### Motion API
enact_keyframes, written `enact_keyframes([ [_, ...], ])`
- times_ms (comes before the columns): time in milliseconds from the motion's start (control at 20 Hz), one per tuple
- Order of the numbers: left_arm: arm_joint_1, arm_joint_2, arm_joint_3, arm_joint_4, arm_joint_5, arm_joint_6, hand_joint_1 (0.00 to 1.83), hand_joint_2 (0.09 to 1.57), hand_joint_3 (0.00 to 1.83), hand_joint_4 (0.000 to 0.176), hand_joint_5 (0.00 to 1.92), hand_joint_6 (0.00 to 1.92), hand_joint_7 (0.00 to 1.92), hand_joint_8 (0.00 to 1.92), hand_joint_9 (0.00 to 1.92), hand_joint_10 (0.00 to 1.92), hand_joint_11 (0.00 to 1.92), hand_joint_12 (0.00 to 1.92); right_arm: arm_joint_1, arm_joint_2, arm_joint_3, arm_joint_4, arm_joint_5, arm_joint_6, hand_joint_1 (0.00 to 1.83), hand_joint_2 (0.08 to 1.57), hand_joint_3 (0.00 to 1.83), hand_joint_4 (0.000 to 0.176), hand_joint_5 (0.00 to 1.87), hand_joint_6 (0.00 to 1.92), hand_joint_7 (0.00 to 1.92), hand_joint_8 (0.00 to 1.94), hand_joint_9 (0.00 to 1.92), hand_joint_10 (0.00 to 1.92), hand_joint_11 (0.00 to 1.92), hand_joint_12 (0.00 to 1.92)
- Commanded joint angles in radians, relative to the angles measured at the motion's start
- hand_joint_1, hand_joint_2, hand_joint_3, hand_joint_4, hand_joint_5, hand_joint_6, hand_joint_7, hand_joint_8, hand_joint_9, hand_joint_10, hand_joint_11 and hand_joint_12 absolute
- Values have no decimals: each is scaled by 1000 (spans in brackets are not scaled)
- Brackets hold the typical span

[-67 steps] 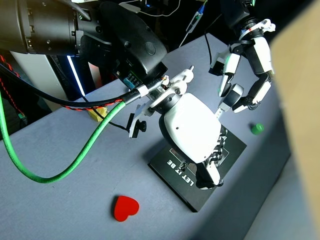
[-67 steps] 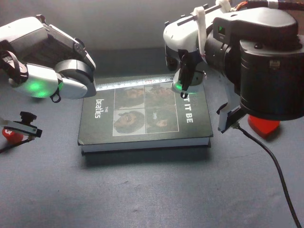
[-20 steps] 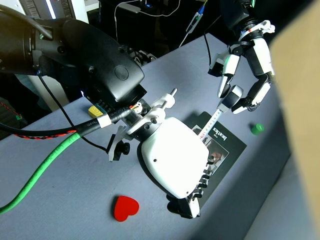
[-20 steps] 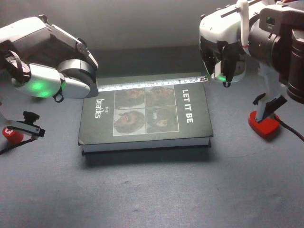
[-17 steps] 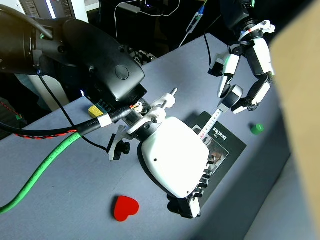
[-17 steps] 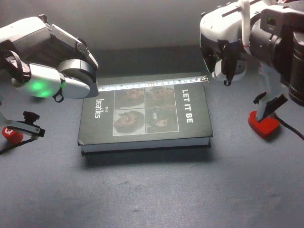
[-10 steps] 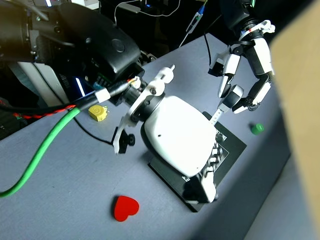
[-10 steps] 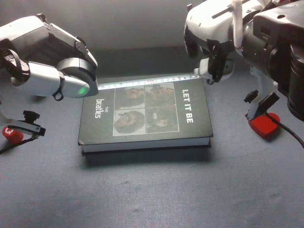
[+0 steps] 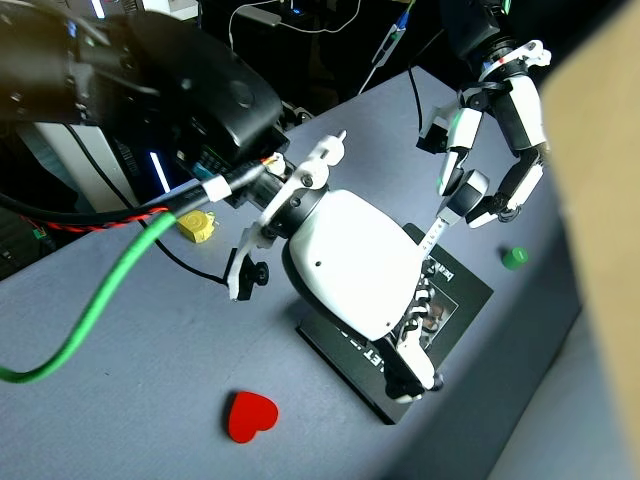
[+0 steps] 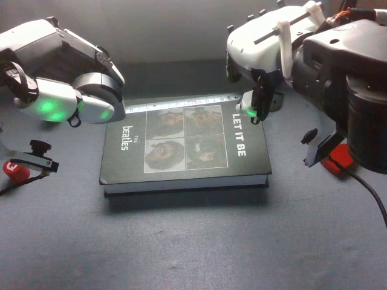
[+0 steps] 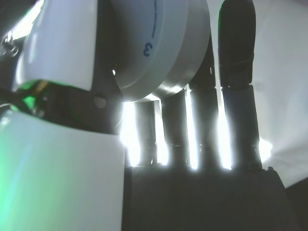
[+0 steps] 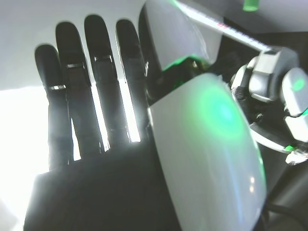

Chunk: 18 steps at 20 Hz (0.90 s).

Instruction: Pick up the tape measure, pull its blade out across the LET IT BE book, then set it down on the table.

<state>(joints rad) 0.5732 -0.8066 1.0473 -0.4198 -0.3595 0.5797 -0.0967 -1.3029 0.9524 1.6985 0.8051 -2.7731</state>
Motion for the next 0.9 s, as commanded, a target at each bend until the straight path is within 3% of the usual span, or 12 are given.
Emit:
enact_keyframes([
  [0,-18,0,6,-6,-127,-11,1389,1069,0,0,1047,699,1075,822,1005,1133,940,1000,17,4,3,-62,13,-6,980,1131,0,0,772,5,855,11,768,121,356,1042],
  [850,-21,-3,7,-19,-133,-13,1389,1071,0,0,1044,703,1074,831,1000,1136,930,1020,17,-13,22,-54,12,3,978,1130,0,0,811,13,908,22,802,110,384,1050],
])
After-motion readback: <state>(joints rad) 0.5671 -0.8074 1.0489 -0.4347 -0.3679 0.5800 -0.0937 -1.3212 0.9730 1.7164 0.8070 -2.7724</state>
